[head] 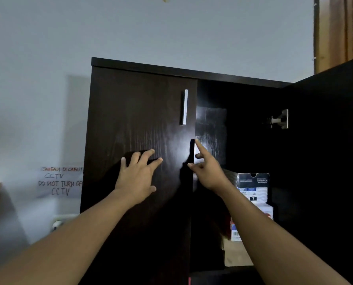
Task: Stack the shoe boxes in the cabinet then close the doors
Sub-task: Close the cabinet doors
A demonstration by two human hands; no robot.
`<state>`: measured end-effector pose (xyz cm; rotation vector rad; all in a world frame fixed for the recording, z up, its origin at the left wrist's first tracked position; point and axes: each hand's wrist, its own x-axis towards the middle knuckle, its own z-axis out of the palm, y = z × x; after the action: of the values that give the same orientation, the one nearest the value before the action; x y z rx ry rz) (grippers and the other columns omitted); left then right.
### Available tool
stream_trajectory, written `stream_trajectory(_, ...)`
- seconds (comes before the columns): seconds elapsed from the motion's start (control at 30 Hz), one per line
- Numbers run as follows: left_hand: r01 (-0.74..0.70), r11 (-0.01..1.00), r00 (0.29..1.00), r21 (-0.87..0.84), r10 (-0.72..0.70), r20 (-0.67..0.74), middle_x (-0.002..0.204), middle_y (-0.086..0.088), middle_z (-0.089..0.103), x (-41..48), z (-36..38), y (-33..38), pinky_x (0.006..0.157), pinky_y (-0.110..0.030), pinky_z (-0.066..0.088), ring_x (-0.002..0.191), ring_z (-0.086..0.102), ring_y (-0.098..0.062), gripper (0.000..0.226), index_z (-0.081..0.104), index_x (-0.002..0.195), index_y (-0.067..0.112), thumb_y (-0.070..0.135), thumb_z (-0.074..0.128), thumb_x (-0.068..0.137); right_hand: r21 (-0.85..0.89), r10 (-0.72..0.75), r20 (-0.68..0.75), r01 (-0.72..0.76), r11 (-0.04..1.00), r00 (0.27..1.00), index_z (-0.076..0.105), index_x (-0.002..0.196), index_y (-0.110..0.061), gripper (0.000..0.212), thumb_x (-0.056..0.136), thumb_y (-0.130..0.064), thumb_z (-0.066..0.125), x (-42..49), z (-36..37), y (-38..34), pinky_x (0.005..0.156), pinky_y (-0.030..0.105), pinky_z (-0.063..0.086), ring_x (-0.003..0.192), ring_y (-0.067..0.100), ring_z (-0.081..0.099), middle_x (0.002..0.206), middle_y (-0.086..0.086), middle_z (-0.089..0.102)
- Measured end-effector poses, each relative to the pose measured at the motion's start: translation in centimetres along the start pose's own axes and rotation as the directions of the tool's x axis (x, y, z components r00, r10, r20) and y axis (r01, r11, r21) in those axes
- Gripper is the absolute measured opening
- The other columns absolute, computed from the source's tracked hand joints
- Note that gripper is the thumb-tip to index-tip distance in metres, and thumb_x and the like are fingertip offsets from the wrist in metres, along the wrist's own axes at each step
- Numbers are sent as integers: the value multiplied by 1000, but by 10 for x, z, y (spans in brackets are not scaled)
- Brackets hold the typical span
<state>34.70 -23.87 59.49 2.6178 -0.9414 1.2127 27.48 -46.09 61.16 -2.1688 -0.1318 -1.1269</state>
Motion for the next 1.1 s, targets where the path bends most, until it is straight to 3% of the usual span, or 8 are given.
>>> stream_trajectory(0.13,53,972,997,-230,-41,59,158,3,22,-4,-15,35,114,-54,32,142,26,-28,93,25,153,34,66,68,76,-7,28,-79,-29,1000,996,29,155,-32,74,95,-14,68,-46,-55,-12,80,14,50,87,15,67,127,0,51)
stream_trajectory(0.27,-97,901,993,-424,117,20,153,5,33,-8,-41,106,103,-43,44,138,39,-22,92,28,152,32,65,68,76,-100,32,-211,-54,994,977,39,151,-30,64,95,-20,68,-105,-149,-26,82,16,53,98,7,62,119,-10,55)
stream_trajectory(0.4,-284,788,956,-547,276,-98,148,10,39,-9,-80,200,93,-36,47,131,48,-16,87,28,151,34,62,69,78,-261,-45,-478,-93,961,877,55,138,-24,47,94,-20,69,-176,-236,-42,76,9,51,90,-3,63,110,-5,61)
stream_trajectory(0.53,-452,680,888,-577,403,-221,148,12,39,-11,-108,289,93,-34,50,132,47,-14,84,25,151,38,63,64,82,-302,-84,-568,-112,947,818,63,126,-22,32,94,-19,67,-242,-302,-46,80,27,57,91,7,66,101,-5,66)
stream_trajectory(0.63,-526,631,848,-570,440,-295,146,9,40,-14,-127,341,92,-34,51,130,48,-16,81,22,152,38,60,62,85,-250,5,-622,-204,947,783,66,121,-19,26,96,-23,65,-266,-338,-29,85,39,58,93,12,66,99,-2,69)
stream_trajectory(0.8,-588,601,808,-542,465,-362,144,3,43,-10,-153,395,82,-35,55,120,54,-17,81,8,154,41,55,57,91,-5,228,-477,-262,965,849,69,109,-23,15,97,-25,59,-278,-358,-8,87,50,60,95,23,72,100,4,75)
stream_trajectory(0.9,-609,604,793,-514,475,-382,143,2,43,-6,-162,409,78,-35,56,113,56,-17,78,6,155,42,54,54,94,176,286,-374,-235,956,882,73,106,-12,20,97,-20,57,-280,-355,-6,89,49,59,97,36,71,99,16,75)
stream_trajectory(1.1,-612,646,788,-455,450,-421,142,-1,43,-1,-162,400,73,-34,57,99,61,-16,72,18,154,38,59,51,93,258,289,-250,-225,940,924,78,94,-11,22,99,-8,57,-273,-345,-10,81,36,59,88,26,72,95,18,75)
